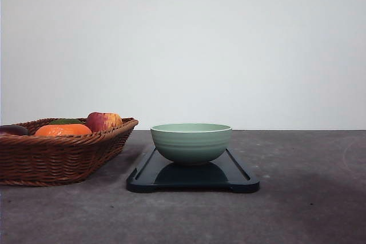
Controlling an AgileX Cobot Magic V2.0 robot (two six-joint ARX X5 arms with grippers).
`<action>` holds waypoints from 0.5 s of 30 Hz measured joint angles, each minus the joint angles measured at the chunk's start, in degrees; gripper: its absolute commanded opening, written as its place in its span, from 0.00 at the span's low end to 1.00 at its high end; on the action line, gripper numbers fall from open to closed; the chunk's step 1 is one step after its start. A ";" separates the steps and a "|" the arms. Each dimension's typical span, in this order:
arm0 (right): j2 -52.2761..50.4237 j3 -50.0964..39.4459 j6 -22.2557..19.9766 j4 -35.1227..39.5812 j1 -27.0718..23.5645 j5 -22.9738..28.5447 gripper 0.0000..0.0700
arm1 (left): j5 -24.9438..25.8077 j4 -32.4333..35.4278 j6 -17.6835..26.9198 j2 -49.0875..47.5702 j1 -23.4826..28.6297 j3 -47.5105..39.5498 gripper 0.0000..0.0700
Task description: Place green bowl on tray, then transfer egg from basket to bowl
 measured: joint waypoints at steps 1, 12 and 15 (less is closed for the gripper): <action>-1.95 -1.19 0.17 0.08 -0.74 0.00 0.02 | 0.00 0.01 0.00 0.00 0.00 0.00 0.00; -16.42 -2.83 1.11 -7.53 -3.21 0.04 0.02 | 0.00 0.05 0.00 0.00 0.00 0.00 0.00; -16.61 -2.83 1.35 -6.86 -3.21 -0.10 0.02 | 0.02 0.05 0.00 0.00 0.00 0.00 0.00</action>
